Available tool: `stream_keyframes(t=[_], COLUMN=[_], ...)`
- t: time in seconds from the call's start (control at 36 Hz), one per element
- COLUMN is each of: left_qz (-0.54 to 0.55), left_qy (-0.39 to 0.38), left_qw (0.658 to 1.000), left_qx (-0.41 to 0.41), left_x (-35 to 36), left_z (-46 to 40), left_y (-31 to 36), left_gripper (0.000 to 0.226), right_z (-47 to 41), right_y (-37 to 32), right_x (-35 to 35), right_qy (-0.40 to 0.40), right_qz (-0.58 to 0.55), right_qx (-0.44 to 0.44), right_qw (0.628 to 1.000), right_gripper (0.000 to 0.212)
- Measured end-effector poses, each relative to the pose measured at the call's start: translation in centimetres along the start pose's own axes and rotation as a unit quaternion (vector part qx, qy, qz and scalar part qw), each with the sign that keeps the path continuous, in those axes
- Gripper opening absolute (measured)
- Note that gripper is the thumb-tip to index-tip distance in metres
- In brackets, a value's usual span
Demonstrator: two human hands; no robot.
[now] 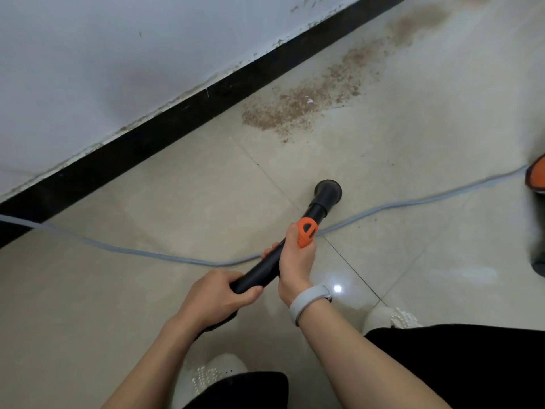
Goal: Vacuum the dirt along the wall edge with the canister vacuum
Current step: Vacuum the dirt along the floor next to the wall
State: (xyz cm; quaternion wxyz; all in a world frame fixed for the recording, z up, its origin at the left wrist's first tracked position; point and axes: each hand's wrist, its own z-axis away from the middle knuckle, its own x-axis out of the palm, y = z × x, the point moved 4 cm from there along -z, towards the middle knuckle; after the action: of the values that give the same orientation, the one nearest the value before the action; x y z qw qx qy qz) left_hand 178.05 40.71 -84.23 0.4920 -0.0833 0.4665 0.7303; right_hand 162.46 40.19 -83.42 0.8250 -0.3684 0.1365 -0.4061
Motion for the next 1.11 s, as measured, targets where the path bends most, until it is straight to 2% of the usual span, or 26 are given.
stream_keyframes(t=[0.17,0.33,0.47,0.64,0.81,0.97,1.11], left_qz=[-0.052,-0.108,-0.111,-0.077,0.081,0.110,0.114], left_qy=[-0.029,-0.094,-0.098,-0.078,-0.178,-0.221,-0.191], left_qw=[0.996,0.982,0.983,0.992,0.980,0.968,0.975], left_qx=[0.068,0.123,0.112,0.057,-0.039,-0.051,-0.030], left_x=[1.5,3.9,4.4,2.7,0.4,0.4,1.9], left_z=[-1.6,-3.5,-4.2,-3.0,-1.3,0.0,-0.4], left_y=[4.3,9.3,10.1,6.2,1.0,-0.2,1.7], left_gripper=[0.059,0.045,0.049,0.059,0.063,0.040,0.043], right_z=[-0.3,-2.2,-3.2,-2.0,1.3,2.8,1.6], right_y=[-3.3,-4.8,-5.4,-3.3,0.6,2.0,0.3], right_x=[-4.2,-8.8,-9.2,-6.2,-3.1,-2.9,-4.4], right_qy=[0.079,0.162,0.148,0.093,0.048,0.012,0.030], right_qz=[-0.013,-0.057,-0.063,-0.068,-0.090,-0.098,-0.074], right_qx=[-0.071,-0.025,-0.001,0.042,0.115,0.134,0.108], right_qw=[0.994,0.985,0.987,0.992,0.988,0.986,0.991], right_gripper=[0.022,0.023,0.024,0.022,0.021,0.020,0.023])
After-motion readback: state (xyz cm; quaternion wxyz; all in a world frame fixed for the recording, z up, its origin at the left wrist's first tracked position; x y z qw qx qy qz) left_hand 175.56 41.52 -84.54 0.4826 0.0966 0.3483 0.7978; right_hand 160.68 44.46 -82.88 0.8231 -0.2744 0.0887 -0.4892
